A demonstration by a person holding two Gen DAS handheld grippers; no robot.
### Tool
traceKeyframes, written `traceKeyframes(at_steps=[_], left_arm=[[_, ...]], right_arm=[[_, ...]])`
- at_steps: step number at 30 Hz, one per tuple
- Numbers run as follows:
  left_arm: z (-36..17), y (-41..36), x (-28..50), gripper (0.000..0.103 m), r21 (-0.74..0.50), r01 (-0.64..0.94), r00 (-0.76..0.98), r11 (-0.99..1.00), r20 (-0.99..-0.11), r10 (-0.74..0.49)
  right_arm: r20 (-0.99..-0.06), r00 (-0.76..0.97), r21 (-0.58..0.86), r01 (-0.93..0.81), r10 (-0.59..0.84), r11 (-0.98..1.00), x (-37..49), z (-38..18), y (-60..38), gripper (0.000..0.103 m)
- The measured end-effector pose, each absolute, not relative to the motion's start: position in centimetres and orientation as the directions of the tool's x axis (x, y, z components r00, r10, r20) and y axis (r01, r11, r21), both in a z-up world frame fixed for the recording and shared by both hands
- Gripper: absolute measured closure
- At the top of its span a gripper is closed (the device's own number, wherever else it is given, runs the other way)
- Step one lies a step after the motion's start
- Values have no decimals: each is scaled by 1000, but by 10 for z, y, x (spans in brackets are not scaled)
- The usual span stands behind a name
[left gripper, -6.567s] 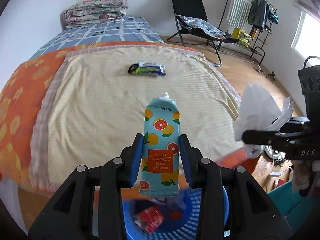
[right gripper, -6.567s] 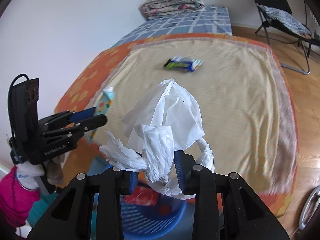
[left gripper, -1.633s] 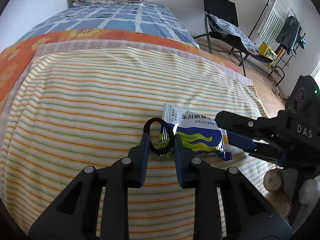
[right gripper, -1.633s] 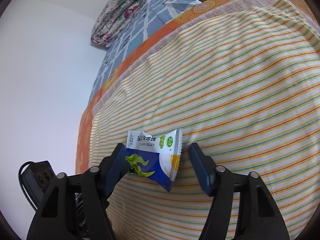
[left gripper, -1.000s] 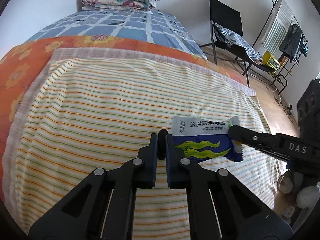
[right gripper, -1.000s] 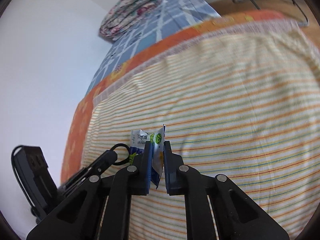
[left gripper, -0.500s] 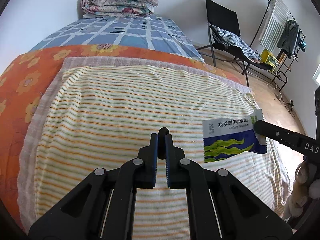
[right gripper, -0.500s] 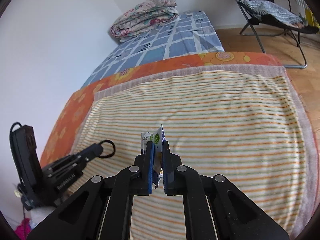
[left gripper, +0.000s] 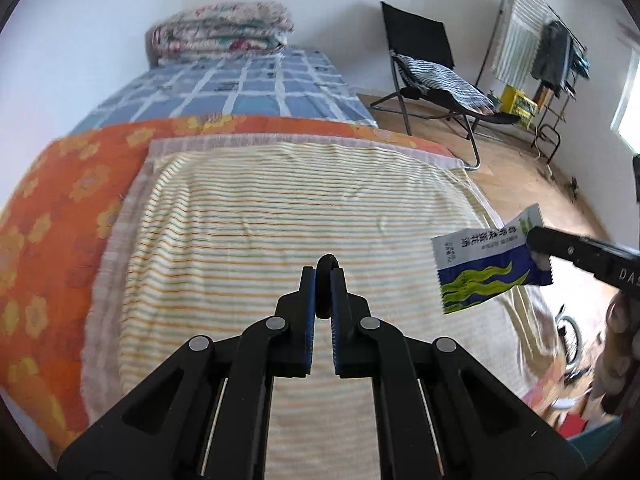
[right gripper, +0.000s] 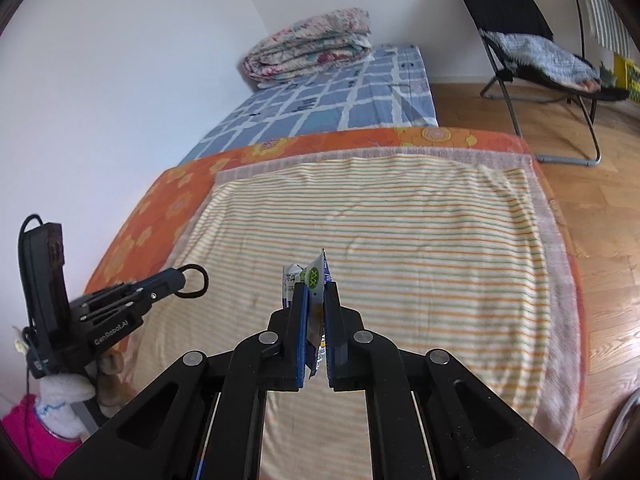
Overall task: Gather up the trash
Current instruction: 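Carry the snack wrapper over the blue basket and open the right tool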
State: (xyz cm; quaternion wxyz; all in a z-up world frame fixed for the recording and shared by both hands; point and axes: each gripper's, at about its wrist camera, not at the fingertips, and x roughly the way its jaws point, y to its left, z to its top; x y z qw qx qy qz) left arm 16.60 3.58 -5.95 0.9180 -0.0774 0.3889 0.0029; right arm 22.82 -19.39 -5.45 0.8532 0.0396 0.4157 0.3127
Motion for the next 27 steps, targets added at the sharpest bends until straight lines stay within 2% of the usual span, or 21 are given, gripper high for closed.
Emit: traceKeyframes(at_steps=[4, 11, 19, 27], left_arm=[[-49, 18, 129, 98, -108, -38, 710, 993, -703, -49], [-44, -2, 70, 98, -126, -26, 714, 992, -696, -70], [-62, -11, 29, 98, -142, -26, 687, 990, -722, -85], [-85, -27, -3, 98, -136, -2, 653, 991, -751, -102]], right_arm=[[-679, 462, 305, -531, 571, 791, 191, -43, -205, 97], [-645, 481, 246, -606, 594, 757, 127, -25, -217, 97], [-652, 457, 203, -663, 604, 721, 72, -37, -224, 97], [-671, 414, 234, -670, 616, 704, 35, -59, -233, 97]])
